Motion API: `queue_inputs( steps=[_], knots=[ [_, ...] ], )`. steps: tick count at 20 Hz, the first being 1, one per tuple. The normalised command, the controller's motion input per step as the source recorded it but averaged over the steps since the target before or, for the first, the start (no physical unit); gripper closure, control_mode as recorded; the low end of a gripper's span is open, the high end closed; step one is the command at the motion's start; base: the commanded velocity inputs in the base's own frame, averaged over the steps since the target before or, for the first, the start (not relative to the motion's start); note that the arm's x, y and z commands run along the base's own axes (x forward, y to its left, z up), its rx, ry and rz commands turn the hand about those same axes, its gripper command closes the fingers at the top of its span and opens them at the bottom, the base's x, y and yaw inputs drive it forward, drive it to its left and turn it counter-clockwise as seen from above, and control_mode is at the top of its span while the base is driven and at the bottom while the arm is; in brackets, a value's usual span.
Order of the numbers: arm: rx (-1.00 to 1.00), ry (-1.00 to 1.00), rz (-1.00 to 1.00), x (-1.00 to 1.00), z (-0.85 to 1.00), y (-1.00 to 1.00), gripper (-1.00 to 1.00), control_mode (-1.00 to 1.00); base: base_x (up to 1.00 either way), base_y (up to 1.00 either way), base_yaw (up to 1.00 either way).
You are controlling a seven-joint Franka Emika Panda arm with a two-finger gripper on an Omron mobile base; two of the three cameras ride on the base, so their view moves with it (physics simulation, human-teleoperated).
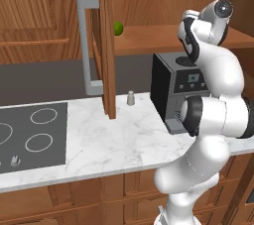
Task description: Pick the cans from the counter and place them in their designated side in the cabinet.
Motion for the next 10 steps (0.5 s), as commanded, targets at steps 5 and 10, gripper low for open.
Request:
queue_inputs(
  steps=[5, 10],
  knots=[
    [0.00, -0.08, 0.00, 0.27, 0.00, 0.00, -1.00, -1.00, 0.00, 0.00, 0.00],
    [0.00, -0.09, 0.00, 0.30, 0.00, 0.00, -1.00, -1.00, 0.00, 0.00, 0.00]
  ],
)
